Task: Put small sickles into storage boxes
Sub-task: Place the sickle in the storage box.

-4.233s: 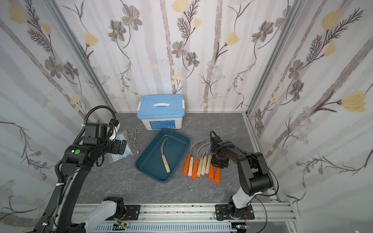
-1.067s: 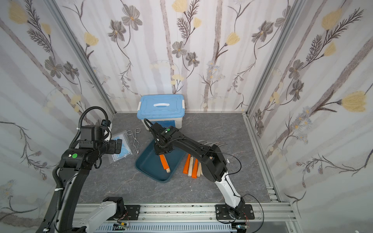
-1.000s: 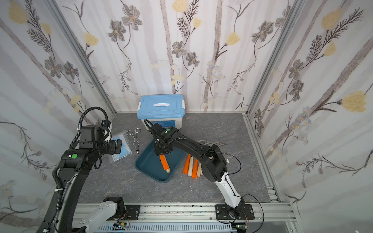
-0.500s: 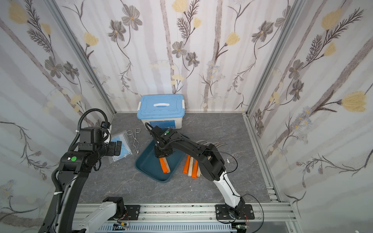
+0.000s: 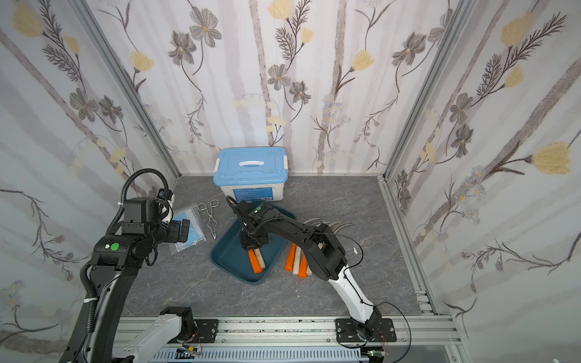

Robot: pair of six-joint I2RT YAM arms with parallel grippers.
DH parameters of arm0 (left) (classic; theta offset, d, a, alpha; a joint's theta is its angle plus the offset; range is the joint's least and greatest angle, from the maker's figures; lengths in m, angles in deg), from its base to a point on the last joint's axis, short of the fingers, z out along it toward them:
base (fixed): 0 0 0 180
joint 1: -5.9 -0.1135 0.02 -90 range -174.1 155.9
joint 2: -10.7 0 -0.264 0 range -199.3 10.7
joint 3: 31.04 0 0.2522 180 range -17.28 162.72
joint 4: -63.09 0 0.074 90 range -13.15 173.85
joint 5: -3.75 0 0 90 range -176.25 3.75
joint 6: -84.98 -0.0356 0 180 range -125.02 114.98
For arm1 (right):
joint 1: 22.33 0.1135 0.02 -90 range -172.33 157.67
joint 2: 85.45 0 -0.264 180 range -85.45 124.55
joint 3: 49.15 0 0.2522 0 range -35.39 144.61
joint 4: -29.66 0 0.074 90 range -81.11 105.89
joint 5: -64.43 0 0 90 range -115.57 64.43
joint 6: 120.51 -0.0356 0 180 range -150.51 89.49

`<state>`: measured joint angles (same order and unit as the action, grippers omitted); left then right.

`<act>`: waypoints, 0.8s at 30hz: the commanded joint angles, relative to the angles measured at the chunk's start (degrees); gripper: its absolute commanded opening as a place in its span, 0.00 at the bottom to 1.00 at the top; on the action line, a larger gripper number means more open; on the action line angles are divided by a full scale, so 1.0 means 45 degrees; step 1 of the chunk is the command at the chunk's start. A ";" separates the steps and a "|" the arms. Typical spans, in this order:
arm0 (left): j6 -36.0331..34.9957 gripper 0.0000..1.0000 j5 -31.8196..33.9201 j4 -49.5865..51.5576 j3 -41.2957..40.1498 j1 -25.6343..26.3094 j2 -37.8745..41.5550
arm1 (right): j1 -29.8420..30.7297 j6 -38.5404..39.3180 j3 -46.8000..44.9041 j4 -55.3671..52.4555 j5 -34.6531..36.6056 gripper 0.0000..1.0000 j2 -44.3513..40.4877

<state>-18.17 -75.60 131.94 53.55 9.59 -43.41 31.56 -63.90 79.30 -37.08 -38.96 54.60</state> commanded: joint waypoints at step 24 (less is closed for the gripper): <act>-0.0341 1.00 -0.0141 0.0044 0.0216 -0.0017 -0.0076 | 0.0019 0.0232 0.0079 0.0209 -0.0309 0.16 0.0246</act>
<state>-18.80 -75.95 131.94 54.18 9.59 -43.82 31.67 -62.83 79.30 -37.10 -39.48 55.32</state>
